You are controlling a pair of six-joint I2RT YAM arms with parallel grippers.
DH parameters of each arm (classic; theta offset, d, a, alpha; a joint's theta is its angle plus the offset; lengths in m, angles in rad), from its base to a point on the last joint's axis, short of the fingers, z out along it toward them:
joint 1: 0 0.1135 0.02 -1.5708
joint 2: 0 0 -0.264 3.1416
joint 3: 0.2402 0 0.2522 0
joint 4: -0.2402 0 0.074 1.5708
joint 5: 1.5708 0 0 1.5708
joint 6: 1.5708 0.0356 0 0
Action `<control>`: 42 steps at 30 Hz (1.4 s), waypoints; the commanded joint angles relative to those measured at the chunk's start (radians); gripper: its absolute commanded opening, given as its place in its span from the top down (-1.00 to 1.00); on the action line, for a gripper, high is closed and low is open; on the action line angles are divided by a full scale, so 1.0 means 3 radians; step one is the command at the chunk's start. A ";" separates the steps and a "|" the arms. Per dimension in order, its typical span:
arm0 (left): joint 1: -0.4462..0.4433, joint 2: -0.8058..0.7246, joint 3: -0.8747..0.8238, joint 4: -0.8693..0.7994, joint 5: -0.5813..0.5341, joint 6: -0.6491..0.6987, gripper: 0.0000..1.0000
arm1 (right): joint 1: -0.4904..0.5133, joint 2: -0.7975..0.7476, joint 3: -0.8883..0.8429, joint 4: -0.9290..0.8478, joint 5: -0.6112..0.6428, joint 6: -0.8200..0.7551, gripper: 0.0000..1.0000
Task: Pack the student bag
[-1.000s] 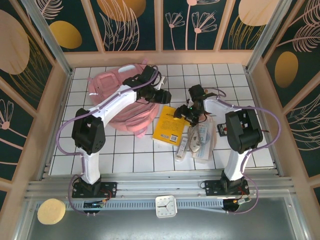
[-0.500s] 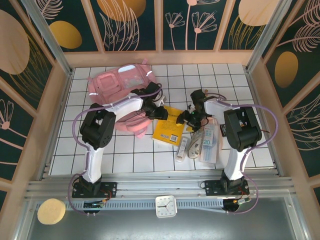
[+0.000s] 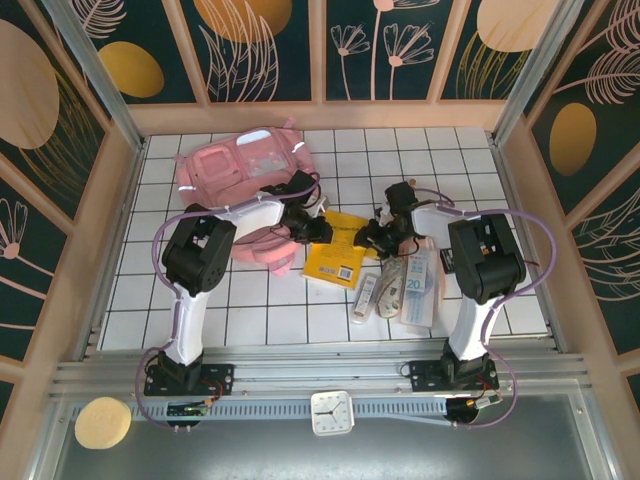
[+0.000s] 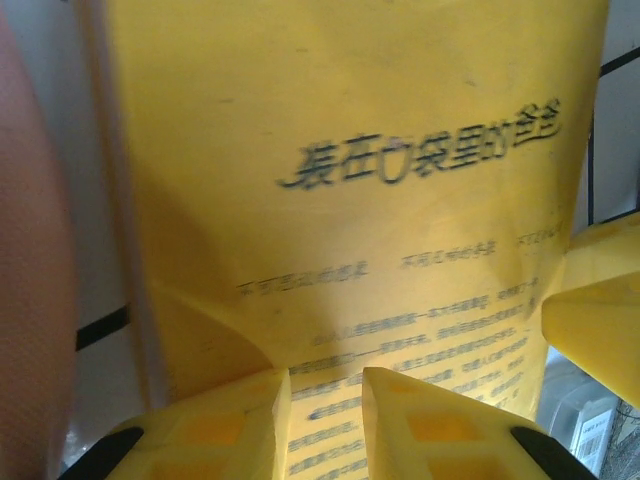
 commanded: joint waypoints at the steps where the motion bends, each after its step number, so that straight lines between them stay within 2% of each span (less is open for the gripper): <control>1: -0.0072 0.0112 -0.0096 0.0052 0.0184 -0.0030 0.47 | 0.0191 -0.0292 -0.0014 0.0982 -0.0506 0.0046 0.23; 10: -0.0062 0.0113 -0.0073 0.0063 0.0245 0.0039 0.49 | 0.0308 -0.0742 -0.0052 0.1087 -0.0536 0.0059 0.23; 20: 0.0025 0.0009 -0.0302 0.0313 0.0450 -0.0040 0.50 | 0.0338 -0.0384 -0.0105 0.1337 -0.0584 0.0070 0.23; 23: 0.0030 -0.0009 -0.0313 0.0291 0.0410 -0.0025 0.51 | 0.0333 -0.0312 0.0028 0.0998 -0.0271 -0.0062 0.18; 26: 0.0035 -0.0096 -0.0303 0.0252 0.0319 -0.0019 0.48 | 0.0292 -0.0314 0.0188 0.0521 0.0093 -0.0142 0.01; 28: 0.0048 -0.0165 -0.0303 0.0223 0.0245 -0.0026 0.16 | 0.0235 -0.0414 0.0160 0.0371 0.0267 -0.0128 -0.06; 29: 0.0059 -0.0178 -0.0308 0.0222 0.0246 -0.0038 0.09 | 0.0213 -0.0444 0.0151 0.0284 0.0344 -0.0117 -0.07; 31: 0.0080 -0.0168 -0.0318 0.0221 0.0269 -0.0054 0.02 | 0.0174 -0.0451 0.0136 0.0052 0.0440 -0.0129 -0.08; 34: 0.0086 -0.0116 -0.0333 0.0268 0.0323 -0.0103 0.02 | 0.0136 -0.0346 0.0074 -0.0168 0.0491 -0.0175 -0.08; 37: 0.0086 -0.0165 -0.0306 0.0176 0.0182 -0.0057 -0.07 | 0.0112 -0.0207 0.0035 -0.0196 0.0405 -0.0194 -0.08; 38: 0.0086 -0.0216 -0.0287 0.0119 0.0084 -0.0015 -0.37 | 0.0116 -0.0163 0.0051 -0.0189 0.0376 -0.0193 -0.08; 39: 0.0090 -0.0260 -0.0258 0.0050 0.0013 0.0031 -0.83 | 0.0115 -0.0127 0.0065 -0.0165 0.0356 -0.0193 -0.08; 40: 0.0091 -0.0285 -0.0213 -0.0013 -0.0034 0.0074 -0.97 | 0.0121 -0.0101 0.0076 -0.0147 0.0358 -0.0186 -0.08; 42: 0.0091 -0.0327 -0.0117 -0.0152 -0.0139 0.0142 -0.98 | 0.0116 -0.0032 0.0102 -0.0105 0.0360 -0.0173 -0.07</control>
